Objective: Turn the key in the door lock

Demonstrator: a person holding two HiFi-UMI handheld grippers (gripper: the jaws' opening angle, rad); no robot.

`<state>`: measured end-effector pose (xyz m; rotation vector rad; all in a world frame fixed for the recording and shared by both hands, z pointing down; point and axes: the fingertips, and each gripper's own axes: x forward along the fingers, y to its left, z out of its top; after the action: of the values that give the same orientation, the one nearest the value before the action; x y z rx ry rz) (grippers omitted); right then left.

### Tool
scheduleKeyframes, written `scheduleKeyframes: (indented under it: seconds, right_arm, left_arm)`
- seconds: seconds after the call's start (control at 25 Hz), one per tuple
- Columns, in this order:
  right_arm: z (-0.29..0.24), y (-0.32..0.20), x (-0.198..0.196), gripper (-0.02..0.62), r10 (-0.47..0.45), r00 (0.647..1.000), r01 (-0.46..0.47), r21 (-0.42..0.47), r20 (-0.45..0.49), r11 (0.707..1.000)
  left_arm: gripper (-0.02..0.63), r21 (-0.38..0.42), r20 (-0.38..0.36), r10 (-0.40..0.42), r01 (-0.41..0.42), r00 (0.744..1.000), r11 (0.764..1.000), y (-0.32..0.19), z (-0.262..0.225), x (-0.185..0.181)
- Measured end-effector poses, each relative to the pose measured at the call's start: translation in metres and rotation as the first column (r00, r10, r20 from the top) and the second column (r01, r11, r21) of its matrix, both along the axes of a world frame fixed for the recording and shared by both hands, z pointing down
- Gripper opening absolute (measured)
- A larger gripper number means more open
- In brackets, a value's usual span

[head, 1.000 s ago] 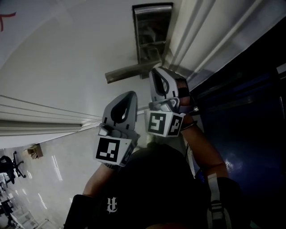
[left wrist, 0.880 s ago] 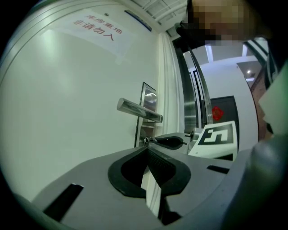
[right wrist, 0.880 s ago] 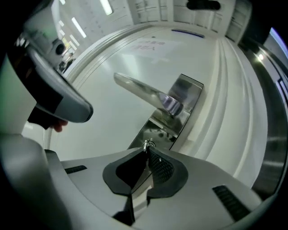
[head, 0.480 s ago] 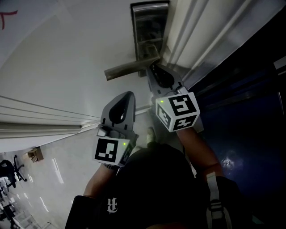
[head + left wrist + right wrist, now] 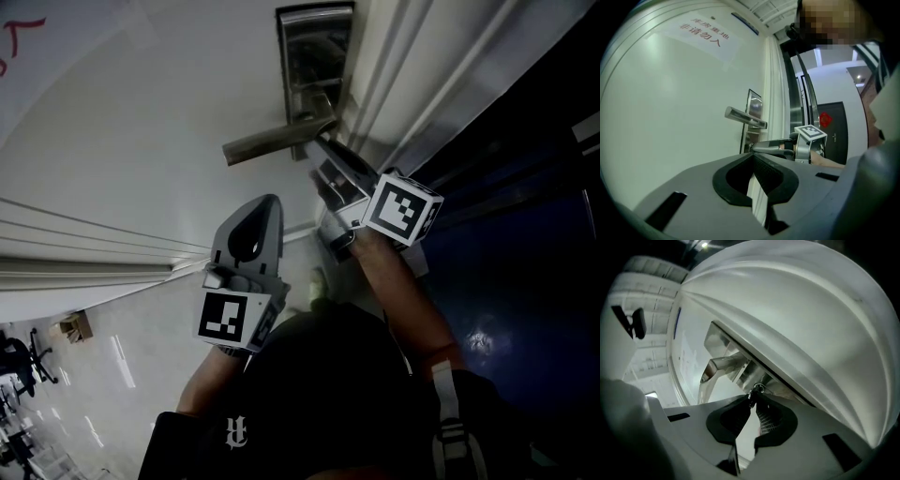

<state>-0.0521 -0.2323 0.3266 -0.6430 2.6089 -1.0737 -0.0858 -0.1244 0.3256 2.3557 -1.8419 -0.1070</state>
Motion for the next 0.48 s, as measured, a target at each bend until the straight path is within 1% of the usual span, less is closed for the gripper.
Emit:
scheduleKeyframes:
  seconds: [0.12,0.24,0.32,0.4,0.48]
  right_arm:
    - [0.002,-0.002,0.002,0.031,-0.029,0.995,0.036,-0.081,0.097,0.996]
    - [0.010,-0.004,0.005,0.035,-0.027,0.980,0.069,-0.207,0.197,0.976]
    - [0.012,-0.004,0.005,0.038,-0.026,0.961,0.104,-0.272,0.276,0.957]
    - [0.012,-0.004,0.005,0.041,-0.024,0.938,0.141,-0.316,0.347,0.938]
    - [0.012,-0.003,0.004,0.041,-0.022,0.905,0.189,-0.357,0.425,0.915]
  left_arm:
    - [0.006,-0.001,-0.004,-0.001,0.001,1.000,1.000,0.000,0.000,-0.001]
    - [0.006,-0.003,-0.006,-0.001,0.001,1.000,1.000,0.000,0.001,-0.001]
    - [0.006,-0.002,-0.007,0.000,0.000,1.000,1.000,0.000,0.001,-0.001]
    - [0.006,-0.001,-0.007,-0.001,0.001,1.000,1.000,0.000,0.001,-0.001]
    - [0.006,-0.002,-0.008,-0.002,0.002,1.000,1.000,0.000,0.001,-0.001]
